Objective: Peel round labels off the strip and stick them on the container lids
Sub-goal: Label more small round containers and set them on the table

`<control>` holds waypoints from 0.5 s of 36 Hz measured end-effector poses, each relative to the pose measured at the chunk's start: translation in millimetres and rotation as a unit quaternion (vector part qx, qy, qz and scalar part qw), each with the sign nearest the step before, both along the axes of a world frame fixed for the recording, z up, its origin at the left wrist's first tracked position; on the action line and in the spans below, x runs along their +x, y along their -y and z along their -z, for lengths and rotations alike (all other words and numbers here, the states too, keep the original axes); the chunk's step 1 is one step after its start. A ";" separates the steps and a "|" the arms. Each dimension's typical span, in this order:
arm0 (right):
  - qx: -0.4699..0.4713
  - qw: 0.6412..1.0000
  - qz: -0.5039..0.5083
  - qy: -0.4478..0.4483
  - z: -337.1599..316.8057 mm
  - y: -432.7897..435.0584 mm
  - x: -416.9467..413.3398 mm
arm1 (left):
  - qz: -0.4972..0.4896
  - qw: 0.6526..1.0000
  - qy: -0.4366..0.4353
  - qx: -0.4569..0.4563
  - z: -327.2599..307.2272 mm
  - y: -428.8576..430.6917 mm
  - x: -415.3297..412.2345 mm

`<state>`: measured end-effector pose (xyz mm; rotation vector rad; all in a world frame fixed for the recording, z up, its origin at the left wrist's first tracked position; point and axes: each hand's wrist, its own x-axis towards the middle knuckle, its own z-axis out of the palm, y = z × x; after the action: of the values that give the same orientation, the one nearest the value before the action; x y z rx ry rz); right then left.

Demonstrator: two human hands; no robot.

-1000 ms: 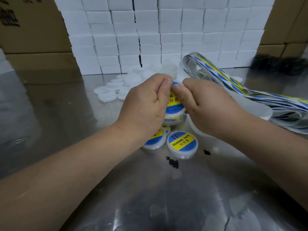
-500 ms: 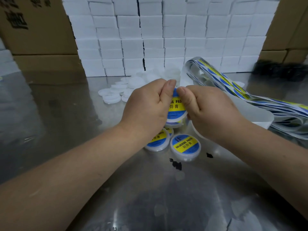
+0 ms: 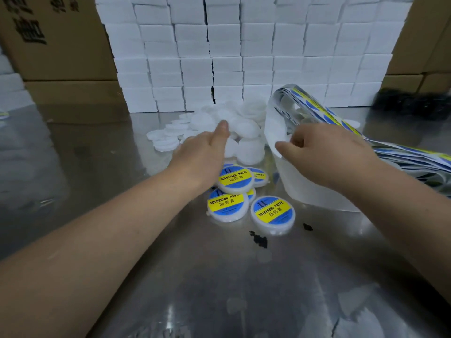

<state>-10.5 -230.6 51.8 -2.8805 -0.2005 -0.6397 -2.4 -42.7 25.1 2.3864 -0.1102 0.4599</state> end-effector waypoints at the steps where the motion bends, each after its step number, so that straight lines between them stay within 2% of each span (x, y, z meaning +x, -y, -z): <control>1: -0.008 1.000 0.002 -0.011 -0.3 -0.2 -0.1 | -0.011 1.000 0.004 -0.005 -0.6 -5.5 5.0; 5: -0.049 0.998 0.008 -0.034 -0.1 -2.3 -0.6 | -0.075 0.996 -0.035 -0.024 2.7 -29.0 19.2; 7: -0.065 0.997 0.009 -0.038 -0.2 -2.0 -1.1 | -0.077 0.994 -0.071 0.014 10.8 -35.4 25.6; 10: -0.080 0.996 0.007 -0.045 -0.6 -0.7 -0.5 | -0.038 0.996 -0.077 0.003 22.2 -39.4 32.5; 13: -0.089 0.995 -0.001 -0.040 0.0 0.1 0.8 | 0.056 0.996 -0.067 -0.001 26.3 -38.3 32.6; 16: -0.094 0.995 -0.008 -0.019 -0.4 0.7 0.6 | 0.107 0.985 -0.128 -0.039 28.3 -31.8 34.3; 18: -0.090 0.996 -0.017 0.000 -1.8 0.7 -0.5 | 0.109 0.978 -0.174 -0.048 27.5 -27.6 34.9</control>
<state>-11.0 -231.3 53.6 -3.0420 -0.3214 -0.6476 32.6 -15.1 -2.4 2.2888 -0.1830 -0.0558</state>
